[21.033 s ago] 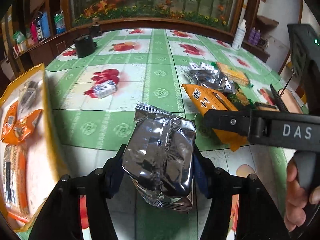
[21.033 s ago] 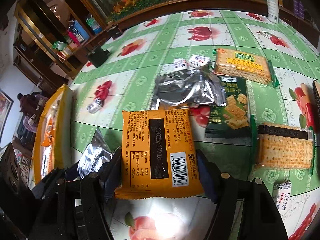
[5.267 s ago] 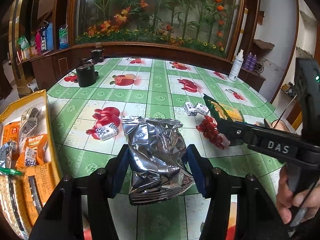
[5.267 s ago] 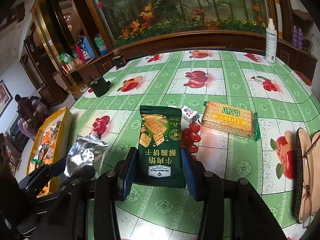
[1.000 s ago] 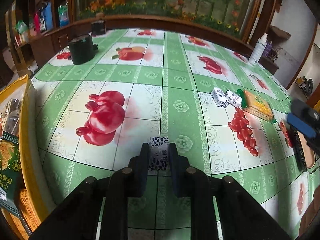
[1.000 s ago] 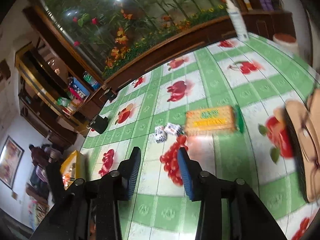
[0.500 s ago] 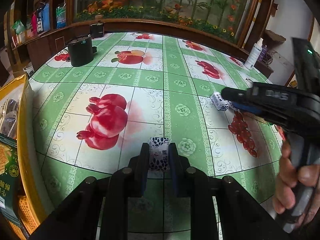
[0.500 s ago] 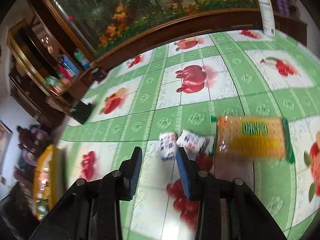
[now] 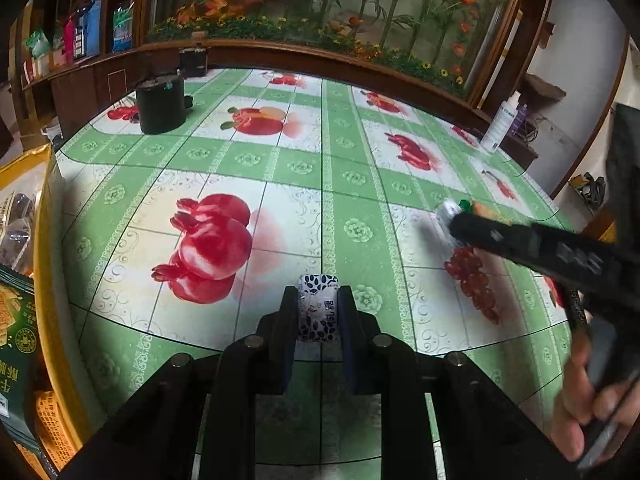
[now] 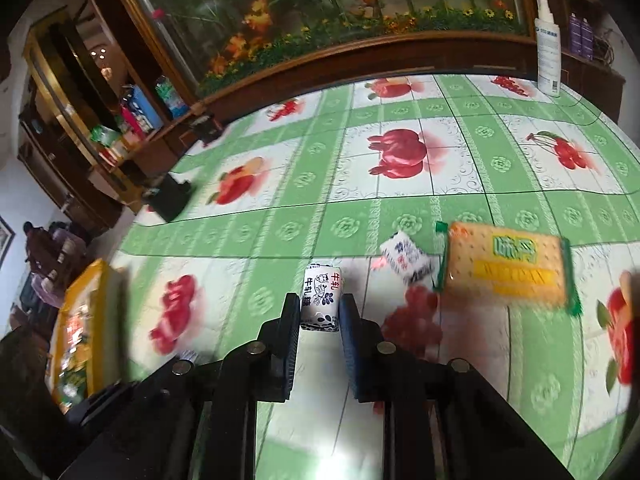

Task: Organize snacks
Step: 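Carry the cow-print carton to the tray with the left while the right carries the white carton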

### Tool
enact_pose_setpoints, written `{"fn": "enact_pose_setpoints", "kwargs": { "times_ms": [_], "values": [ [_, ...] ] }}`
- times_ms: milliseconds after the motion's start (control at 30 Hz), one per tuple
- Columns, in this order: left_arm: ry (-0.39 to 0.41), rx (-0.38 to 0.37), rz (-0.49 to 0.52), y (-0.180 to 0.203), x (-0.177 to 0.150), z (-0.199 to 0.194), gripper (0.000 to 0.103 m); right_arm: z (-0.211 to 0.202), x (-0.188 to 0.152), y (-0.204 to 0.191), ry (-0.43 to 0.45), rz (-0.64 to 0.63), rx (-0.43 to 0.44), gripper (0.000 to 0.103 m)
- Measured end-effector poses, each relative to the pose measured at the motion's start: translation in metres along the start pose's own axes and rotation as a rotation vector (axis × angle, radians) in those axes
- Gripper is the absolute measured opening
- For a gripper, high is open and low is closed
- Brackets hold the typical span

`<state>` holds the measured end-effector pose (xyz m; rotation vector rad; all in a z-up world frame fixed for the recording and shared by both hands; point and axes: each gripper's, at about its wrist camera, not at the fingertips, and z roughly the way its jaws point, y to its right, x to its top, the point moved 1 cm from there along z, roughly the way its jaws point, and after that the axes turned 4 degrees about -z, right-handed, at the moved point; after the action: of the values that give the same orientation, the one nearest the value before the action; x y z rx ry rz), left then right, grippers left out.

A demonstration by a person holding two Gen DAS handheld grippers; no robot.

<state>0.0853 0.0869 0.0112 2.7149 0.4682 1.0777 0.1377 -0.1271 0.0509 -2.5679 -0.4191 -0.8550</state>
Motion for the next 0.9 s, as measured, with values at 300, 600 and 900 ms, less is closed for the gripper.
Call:
{"fn": "enact_pose_setpoints", "kwargs": {
  "times_ms": [300,600,900],
  "values": [
    [0.062,-0.012,0.03,0.011,-0.004,-0.015,0.018,-0.046,-0.038,-0.011,0.053,0.025,0.035,0.022],
    [0.11,0.01,0.067,0.029,-0.013,-0.039,0.018,-0.052,-0.033,-0.005,0.063,0.053,0.094,0.022],
    [0.132,0.016,0.051,0.026,-0.018,-0.082,0.018,-0.062,-0.037,-0.027,0.085,-0.005,0.127,0.022]
  ]
}}
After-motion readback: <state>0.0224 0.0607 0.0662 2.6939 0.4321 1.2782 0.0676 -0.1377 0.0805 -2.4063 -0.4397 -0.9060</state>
